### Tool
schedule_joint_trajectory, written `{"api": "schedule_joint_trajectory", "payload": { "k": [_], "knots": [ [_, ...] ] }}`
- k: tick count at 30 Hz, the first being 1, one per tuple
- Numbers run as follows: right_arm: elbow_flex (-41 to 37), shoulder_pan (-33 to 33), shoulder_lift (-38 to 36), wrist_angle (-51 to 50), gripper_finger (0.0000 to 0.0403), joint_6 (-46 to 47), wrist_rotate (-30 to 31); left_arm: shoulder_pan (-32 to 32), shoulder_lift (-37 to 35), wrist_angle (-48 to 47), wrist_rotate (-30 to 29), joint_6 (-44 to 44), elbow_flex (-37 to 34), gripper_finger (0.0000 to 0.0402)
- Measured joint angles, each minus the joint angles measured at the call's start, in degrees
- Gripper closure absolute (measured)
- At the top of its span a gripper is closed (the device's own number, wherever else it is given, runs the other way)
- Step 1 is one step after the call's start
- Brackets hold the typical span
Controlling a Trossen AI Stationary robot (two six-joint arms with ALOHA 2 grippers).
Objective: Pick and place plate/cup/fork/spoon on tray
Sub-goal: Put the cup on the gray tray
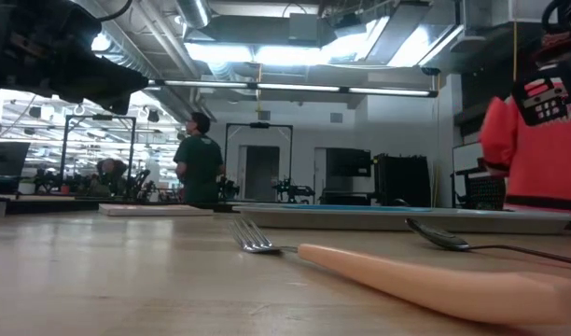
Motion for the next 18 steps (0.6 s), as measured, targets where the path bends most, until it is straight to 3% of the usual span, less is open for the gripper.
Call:
{"api": "schedule_joint_trajectory", "payload": {
  "k": [10,18],
  "knots": [
    [-0.07,-0.98,-9.02,-5.24,0.0354,-2.65,-0.42,0.00,0.00,0.00,0.00,0.00,0.00,0.0353],
    [-3.30,-2.44,-11.54,-0.83,0.0354,-2.64,-1.94,-0.02,-0.04,0.13,-0.02,0.00,0.00,0.0353]
  ]
}}
